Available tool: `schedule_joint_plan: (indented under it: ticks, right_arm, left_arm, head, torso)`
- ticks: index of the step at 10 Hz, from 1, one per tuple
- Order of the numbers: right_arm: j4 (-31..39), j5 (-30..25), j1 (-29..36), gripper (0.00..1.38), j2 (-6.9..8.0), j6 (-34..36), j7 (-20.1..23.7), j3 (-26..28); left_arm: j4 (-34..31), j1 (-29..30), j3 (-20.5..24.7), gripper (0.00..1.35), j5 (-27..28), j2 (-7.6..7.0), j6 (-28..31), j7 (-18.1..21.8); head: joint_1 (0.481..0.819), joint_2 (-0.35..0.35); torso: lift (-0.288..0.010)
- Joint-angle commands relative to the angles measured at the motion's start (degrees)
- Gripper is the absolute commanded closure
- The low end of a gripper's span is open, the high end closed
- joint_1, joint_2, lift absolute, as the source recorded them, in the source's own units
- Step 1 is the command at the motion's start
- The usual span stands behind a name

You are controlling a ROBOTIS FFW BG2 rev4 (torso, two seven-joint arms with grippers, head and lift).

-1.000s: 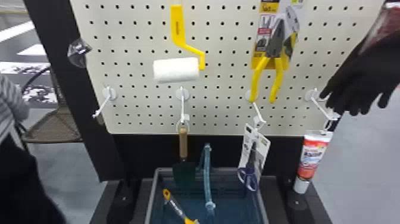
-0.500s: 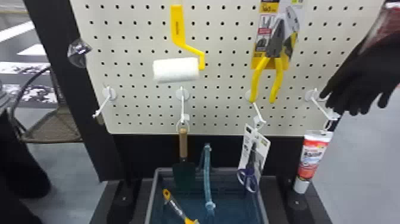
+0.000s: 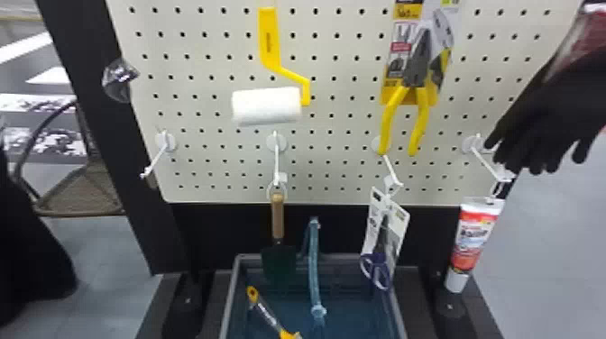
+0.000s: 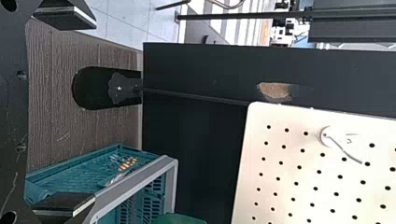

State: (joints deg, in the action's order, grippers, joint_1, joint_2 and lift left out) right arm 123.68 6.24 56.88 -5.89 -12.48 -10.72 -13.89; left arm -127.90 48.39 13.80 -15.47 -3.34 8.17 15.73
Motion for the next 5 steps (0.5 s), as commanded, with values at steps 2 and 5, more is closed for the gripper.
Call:
schedule_joint_plan:
  ticks: [2, 5]
  right_arm:
    - [0.0, 0.0, 0.0, 0.00, 0.00, 0.0, 0.0, 0.0]
    - [0.0, 0.0, 0.0, 0.00, 0.00, 0.0, 0.0, 0.0]
  left_arm:
    - [0.0, 0.0, 0.0, 0.00, 0.0, 0.00, 0.0, 0.0]
    - [0.0, 0.0, 0.0, 0.00, 0.0, 0.00, 0.0, 0.0]
  head:
    - [0.549, 0.000]
    - [0.549, 0.000]
  torso:
    - [-0.100]
    - [-0.100]
